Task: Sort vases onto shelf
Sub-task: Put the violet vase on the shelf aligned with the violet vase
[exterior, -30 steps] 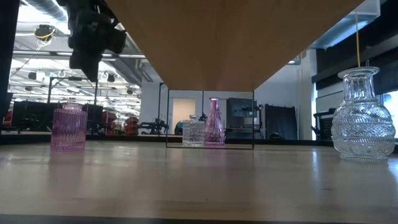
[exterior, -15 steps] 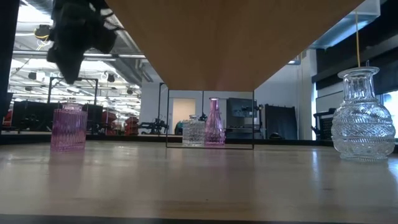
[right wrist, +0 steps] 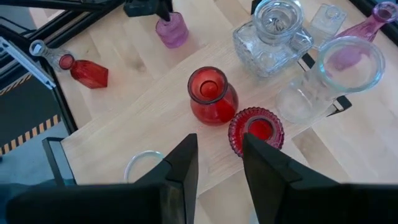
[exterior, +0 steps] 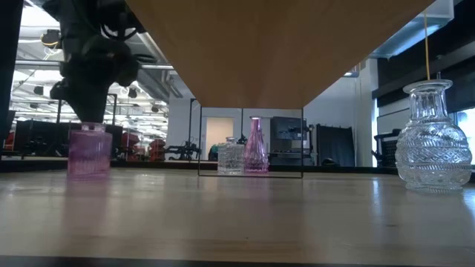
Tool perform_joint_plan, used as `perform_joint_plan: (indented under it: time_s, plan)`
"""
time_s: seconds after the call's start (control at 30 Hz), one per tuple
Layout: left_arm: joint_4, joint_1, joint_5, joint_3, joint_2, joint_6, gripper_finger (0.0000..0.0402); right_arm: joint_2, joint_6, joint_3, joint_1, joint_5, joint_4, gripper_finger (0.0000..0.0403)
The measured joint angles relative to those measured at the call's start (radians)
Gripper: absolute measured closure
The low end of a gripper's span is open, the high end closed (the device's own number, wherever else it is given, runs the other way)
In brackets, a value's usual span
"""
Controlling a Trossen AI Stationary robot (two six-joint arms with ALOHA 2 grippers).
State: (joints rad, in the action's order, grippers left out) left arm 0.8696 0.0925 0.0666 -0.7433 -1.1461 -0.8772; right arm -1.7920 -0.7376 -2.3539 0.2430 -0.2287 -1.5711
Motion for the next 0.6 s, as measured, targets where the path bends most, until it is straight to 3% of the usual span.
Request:
perform_joint_plan:
  time_s: [0.37, 0.6]
  plan:
    - [0.033, 0.001, -0.022, 0.001, -0.006, 0.002, 0.0305, 0.0, 0.012, 0.0, 0.012, -0.024, 0.0, 0.0295]
    - [0.028, -0.001, 0.037, 0.014, -0.057, 0.061, 0.0335, 0.0, 0.013, 0.0, 0.012, -0.025, 0.0, 0.0295]
